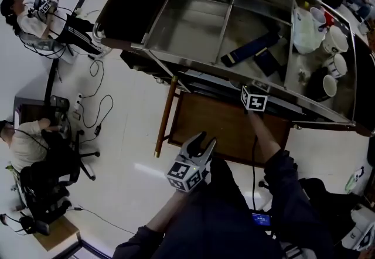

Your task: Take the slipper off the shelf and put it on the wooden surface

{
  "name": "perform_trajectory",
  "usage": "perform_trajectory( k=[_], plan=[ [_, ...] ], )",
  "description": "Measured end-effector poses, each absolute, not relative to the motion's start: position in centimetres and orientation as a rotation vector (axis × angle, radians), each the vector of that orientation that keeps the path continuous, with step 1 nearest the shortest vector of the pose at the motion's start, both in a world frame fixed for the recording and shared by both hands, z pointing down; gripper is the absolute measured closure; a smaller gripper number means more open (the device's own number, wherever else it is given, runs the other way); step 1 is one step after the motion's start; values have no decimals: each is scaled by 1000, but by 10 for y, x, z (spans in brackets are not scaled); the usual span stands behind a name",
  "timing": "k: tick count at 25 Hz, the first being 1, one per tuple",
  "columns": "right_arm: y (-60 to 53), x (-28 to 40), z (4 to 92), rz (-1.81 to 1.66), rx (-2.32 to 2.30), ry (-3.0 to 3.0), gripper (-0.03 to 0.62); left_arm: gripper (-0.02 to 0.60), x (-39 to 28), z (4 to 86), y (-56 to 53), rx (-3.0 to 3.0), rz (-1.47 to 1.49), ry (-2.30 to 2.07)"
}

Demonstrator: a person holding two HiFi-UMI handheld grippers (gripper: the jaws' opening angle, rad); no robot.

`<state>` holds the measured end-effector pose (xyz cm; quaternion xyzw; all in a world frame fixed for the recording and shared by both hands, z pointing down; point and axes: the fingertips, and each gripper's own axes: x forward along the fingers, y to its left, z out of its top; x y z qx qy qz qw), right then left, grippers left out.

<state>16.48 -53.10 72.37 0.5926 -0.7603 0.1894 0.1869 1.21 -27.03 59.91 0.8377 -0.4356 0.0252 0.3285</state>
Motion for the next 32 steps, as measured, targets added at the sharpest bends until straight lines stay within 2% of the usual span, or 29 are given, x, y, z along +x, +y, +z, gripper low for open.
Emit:
perform_trajectory(
  k=[2, 5, 8, 12, 18, 23, 27, 29, 32],
  plan=[
    [-544, 168, 727, 542, 1691, -2103, 471, 405, 8, 601, -276, 2180, 70, -1162],
    [-550, 171, 731, 540, 1690, -2060, 564, 407, 6, 607, -276, 2162, 76, -1171],
    [-542, 172, 730, 528, 1674, -2042, 586, 410, 7, 611, -270, 2161, 84, -1149],
    [-493, 170, 711, 492, 1661, -2103, 587, 416, 10, 610, -255, 2193, 83, -1100],
    [-344, 167, 693, 381, 1679, -2144, 587, 425, 8, 608, -208, 2248, 73, -992],
    [-230, 187, 725, 433, 1791, -2013, 588, 431, -6, 607, -154, 2287, 101, -933],
    [-203, 210, 765, 472, 1814, -1886, 585, 436, -26, 605, -116, 2299, 97, -942],
    [-206, 223, 771, 479, 1833, -1810, 572, 436, -35, 601, -102, 2310, 78, -946],
    [-182, 231, 763, 498, 1906, -1761, 510, 436, -49, 596, -70, 2321, 58, -941]
  ],
)
